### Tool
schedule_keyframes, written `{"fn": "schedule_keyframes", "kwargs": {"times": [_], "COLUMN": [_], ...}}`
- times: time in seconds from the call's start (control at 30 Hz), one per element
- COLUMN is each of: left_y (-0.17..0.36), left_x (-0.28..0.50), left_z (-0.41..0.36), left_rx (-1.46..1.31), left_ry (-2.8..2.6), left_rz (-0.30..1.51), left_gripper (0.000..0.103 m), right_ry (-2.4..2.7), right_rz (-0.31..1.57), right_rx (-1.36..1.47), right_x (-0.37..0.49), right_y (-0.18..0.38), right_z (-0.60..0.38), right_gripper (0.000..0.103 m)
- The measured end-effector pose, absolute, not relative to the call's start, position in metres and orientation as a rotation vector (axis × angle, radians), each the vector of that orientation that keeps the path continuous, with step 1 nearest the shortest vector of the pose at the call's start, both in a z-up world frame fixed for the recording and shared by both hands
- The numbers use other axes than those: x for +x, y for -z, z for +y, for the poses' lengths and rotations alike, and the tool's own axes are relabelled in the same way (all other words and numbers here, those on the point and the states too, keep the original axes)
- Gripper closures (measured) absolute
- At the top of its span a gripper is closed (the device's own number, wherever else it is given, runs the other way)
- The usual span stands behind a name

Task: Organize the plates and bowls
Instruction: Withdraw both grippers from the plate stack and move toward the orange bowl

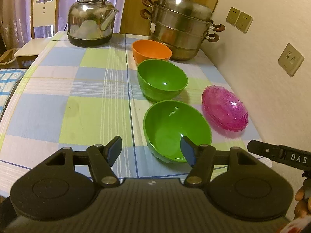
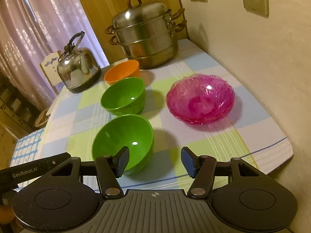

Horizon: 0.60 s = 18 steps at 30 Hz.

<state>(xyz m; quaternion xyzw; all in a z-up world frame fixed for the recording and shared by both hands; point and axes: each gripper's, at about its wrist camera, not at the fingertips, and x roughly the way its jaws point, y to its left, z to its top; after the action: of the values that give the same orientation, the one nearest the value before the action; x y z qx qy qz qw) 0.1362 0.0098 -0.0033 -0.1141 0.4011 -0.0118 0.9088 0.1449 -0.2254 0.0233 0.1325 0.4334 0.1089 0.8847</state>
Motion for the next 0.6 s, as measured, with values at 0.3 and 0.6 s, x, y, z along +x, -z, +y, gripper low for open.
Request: {"fn": "schedule_keyframes", "kwargs": {"times": [0.3,0.6], "left_y": [0.0071,0.0131], "left_x": [0.1379,0.1432], "left_z": [0.0100,0.0087], "left_rx": [-0.237,-0.237], "left_ry": [0.025,0.029], "left_rz": [0.835,0.849], "left_gripper": [0.040,0.040], "right_ry": [-0.231,-0.221], "right_rz": [0.911,0.929], "right_rx": [0.280,0.289], "right_x": [0.1476,0.1514], "right_y": [-0.0201,-0.0128], "right_z": [-0.2232,-0.2259], "right_gripper": [0.044,0.044]}}
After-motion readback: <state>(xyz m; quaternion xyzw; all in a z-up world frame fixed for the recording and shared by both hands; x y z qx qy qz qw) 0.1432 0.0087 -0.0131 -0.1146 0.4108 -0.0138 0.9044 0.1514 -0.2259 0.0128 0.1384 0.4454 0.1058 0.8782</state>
